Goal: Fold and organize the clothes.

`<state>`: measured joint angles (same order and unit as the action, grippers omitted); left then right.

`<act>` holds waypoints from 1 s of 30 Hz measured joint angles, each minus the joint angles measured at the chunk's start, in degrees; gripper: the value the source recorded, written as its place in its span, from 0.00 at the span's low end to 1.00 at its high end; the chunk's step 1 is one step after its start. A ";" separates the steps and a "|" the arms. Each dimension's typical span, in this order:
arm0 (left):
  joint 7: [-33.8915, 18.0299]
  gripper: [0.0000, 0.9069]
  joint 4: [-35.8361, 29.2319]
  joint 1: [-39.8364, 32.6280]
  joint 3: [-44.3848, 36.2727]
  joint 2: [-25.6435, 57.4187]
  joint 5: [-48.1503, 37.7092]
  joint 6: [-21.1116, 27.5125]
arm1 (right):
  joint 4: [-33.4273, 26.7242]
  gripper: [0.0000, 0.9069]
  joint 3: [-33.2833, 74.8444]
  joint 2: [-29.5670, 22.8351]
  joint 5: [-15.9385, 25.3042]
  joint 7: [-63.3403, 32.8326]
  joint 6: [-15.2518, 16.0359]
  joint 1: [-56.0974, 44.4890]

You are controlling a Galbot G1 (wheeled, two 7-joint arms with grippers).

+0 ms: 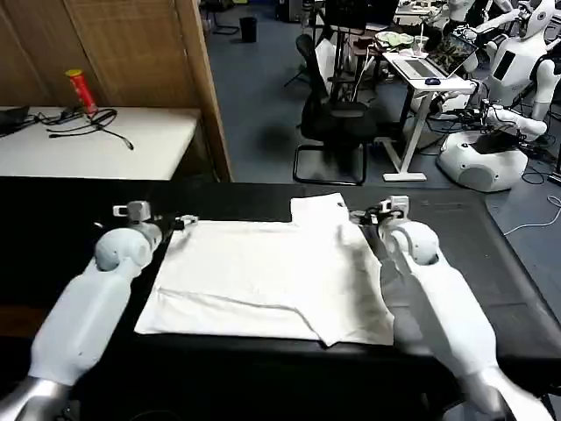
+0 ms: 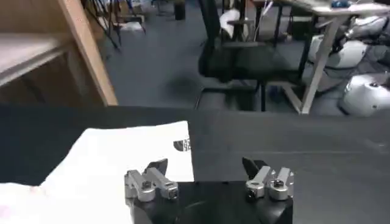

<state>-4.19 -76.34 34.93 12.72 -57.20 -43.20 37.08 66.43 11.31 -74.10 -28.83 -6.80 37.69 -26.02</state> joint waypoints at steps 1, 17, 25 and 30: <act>0.03 0.97 0.44 -0.30 -0.02 -0.11 0.02 -0.04 | -0.85 0.97 0.09 -0.51 0.34 0.11 -0.01 0.41; 0.83 0.29 5.38 -2.17 -0.64 -2.12 3.51 -1.64 | -7.04 0.84 0.06 -3.79 2.93 1.46 0.01 1.95; 1.45 0.24 8.78 -3.17 -1.06 -2.60 5.25 -1.82 | -6.70 0.83 0.14 -3.61 2.86 1.82 0.30 1.54; 1.74 0.16 10.13 -3.20 -0.78 -2.64 5.38 -2.41 | -6.55 0.81 0.06 -3.52 2.86 2.07 0.48 1.43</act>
<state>-2.45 -66.22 31.74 11.94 -59.84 -37.82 34.68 59.89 11.37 -77.62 -25.97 -4.73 38.16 -24.59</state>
